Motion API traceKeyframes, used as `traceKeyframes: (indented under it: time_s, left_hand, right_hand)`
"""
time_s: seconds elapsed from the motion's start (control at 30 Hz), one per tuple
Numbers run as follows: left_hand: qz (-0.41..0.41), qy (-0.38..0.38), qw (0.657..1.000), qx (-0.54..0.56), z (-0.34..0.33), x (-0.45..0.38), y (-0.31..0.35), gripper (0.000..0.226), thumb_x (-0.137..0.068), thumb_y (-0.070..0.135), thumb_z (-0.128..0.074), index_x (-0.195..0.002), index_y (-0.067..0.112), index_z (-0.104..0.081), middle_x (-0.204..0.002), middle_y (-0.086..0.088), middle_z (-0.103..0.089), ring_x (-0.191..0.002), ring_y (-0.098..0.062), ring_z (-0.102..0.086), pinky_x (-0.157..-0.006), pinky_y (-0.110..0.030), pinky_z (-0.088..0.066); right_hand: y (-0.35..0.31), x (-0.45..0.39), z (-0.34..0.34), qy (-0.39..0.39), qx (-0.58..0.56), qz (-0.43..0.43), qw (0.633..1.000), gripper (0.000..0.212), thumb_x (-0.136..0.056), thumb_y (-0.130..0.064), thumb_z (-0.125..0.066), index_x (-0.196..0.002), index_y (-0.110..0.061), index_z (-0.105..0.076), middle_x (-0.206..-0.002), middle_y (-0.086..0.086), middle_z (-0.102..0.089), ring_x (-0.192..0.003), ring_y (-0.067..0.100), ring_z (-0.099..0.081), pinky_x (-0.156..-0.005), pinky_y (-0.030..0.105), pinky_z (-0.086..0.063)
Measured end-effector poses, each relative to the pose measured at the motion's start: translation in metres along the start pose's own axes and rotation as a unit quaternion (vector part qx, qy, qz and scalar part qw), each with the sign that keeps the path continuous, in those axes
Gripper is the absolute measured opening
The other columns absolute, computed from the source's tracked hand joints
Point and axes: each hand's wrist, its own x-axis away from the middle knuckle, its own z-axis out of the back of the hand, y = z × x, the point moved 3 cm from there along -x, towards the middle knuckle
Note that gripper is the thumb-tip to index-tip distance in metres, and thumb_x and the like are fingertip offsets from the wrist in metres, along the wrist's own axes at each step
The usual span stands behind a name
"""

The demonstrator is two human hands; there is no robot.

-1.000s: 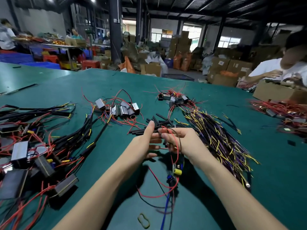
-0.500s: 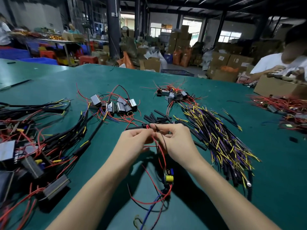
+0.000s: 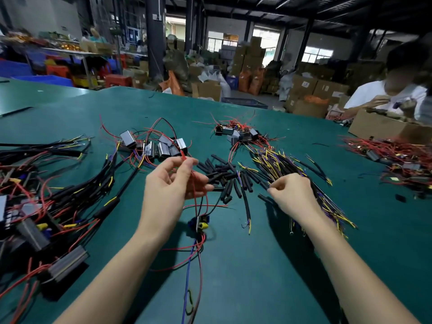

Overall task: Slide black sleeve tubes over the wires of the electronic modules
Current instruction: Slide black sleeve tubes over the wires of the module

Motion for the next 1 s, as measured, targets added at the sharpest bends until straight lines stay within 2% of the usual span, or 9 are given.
traceKeyframes:
  time_s: [0.17, 0.23, 0.33, 0.37, 0.43, 0.47, 0.53, 0.67, 1.0]
  left_hand:
    - [0.053, -0.064, 0.996, 0.019, -0.012, 0.008, -0.010, 0.014, -0.099, 0.014, -0.043, -0.088, 0.008, -0.050, -0.058, -0.009, -0.064, -0.061, -0.029, -0.070, -0.059, -0.031, -0.059]
    - [0.054, -0.083, 0.995, 0.004, -0.018, 0.012, -0.015, 0.013, -0.098, 0.013, -0.044, -0.090, 0.007, -0.052, -0.054, -0.007, -0.059, -0.057, -0.028, -0.069, -0.053, -0.029, -0.058]
    - [0.037, -0.092, 0.995, -0.031, -0.023, 0.017, -0.019, 0.013, -0.097, 0.011, -0.049, -0.093, 0.002, -0.057, -0.051, -0.005, -0.055, -0.042, -0.023, -0.060, -0.042, -0.022, -0.048]
    - [0.031, -0.088, 0.995, -0.040, -0.024, 0.017, -0.020, 0.013, -0.096, 0.011, -0.051, -0.092, 0.001, -0.059, -0.051, -0.005, -0.054, -0.038, -0.021, -0.056, -0.040, -0.020, -0.045]
    - [0.016, -0.079, 0.995, -0.059, -0.023, 0.018, -0.021, 0.015, -0.094, 0.013, -0.055, -0.090, 0.002, -0.063, -0.050, -0.003, -0.052, -0.035, -0.017, -0.049, -0.039, -0.018, -0.040]
    - [0.007, -0.076, 0.995, -0.070, -0.023, 0.018, -0.022, 0.015, -0.094, 0.014, -0.056, -0.089, 0.002, -0.065, -0.049, -0.002, -0.050, -0.034, -0.015, -0.047, -0.039, -0.017, -0.037]
    - [-0.009, -0.074, 0.993, -0.087, -0.023, 0.019, -0.022, 0.016, -0.093, 0.016, -0.057, -0.086, 0.005, -0.067, -0.048, -0.001, -0.049, -0.034, -0.015, -0.044, -0.039, -0.016, -0.033]
    - [-0.027, -0.077, 0.992, -0.097, -0.025, 0.020, -0.023, 0.017, -0.092, 0.018, -0.059, -0.083, 0.006, -0.068, -0.047, 0.001, -0.048, -0.034, -0.015, -0.041, -0.039, -0.015, -0.032]
    - [-0.025, -0.086, 0.990, -0.107, -0.025, 0.021, -0.025, 0.017, -0.092, 0.020, -0.060, -0.083, 0.010, -0.070, -0.046, 0.004, -0.047, -0.033, -0.013, -0.042, -0.039, -0.014, -0.032]
  right_hand:
    - [0.000, 0.006, -0.014, -0.023, 0.097, 0.010, 0.995, 0.012, -0.084, -0.021, -0.064, -0.090, -0.017, -0.074, -0.090, 0.011, -0.062, -0.088, 0.034, -0.063, -0.069, 0.029, -0.043]
    - [-0.001, 0.005, -0.013, -0.029, 0.092, 0.021, 0.995, 0.010, -0.084, -0.019, -0.064, -0.085, -0.016, -0.073, -0.084, 0.007, -0.062, -0.085, 0.031, -0.064, -0.070, 0.029, -0.045]
    - [-0.012, 0.006, -0.005, -0.028, -0.109, 0.030, 0.993, 0.016, -0.083, -0.014, -0.066, -0.068, -0.017, -0.068, -0.061, -0.003, -0.063, -0.058, 0.009, -0.058, -0.061, 0.023, -0.046]
    - [-0.018, 0.008, 0.001, -0.036, -0.242, 0.025, 0.969, 0.018, -0.084, -0.011, -0.065, -0.067, -0.015, -0.068, -0.055, -0.004, -0.060, -0.050, 0.007, -0.053, -0.054, 0.020, -0.044]
    - [-0.035, 0.012, 0.013, -0.088, -0.515, 0.010, 0.853, 0.014, -0.087, -0.006, -0.063, -0.073, -0.008, -0.066, -0.058, 0.001, -0.060, -0.050, 0.008, -0.053, -0.048, 0.016, -0.044]
    - [-0.043, 0.014, 0.019, -0.116, -0.600, 0.003, 0.791, 0.011, -0.088, -0.005, -0.061, -0.078, -0.005, -0.064, -0.062, 0.002, -0.063, -0.052, 0.009, -0.057, -0.048, 0.014, -0.046]
    - [-0.055, 0.018, 0.026, -0.156, -0.660, 0.002, 0.735, 0.009, -0.090, -0.004, -0.057, -0.082, -0.002, -0.061, -0.066, 0.004, -0.067, -0.057, 0.011, -0.063, -0.050, 0.013, -0.049]
    - [-0.066, 0.026, 0.025, -0.188, -0.665, 0.005, 0.723, 0.010, -0.090, 0.000, -0.054, -0.080, -0.001, -0.056, -0.066, 0.009, -0.067, -0.058, 0.016, -0.066, -0.052, 0.015, -0.051]
    - [-0.065, 0.027, 0.021, -0.179, -0.679, 0.010, 0.712, 0.010, -0.089, 0.002, -0.054, -0.080, -0.001, -0.055, -0.068, 0.010, -0.066, -0.062, 0.019, -0.067, -0.057, 0.017, -0.054]
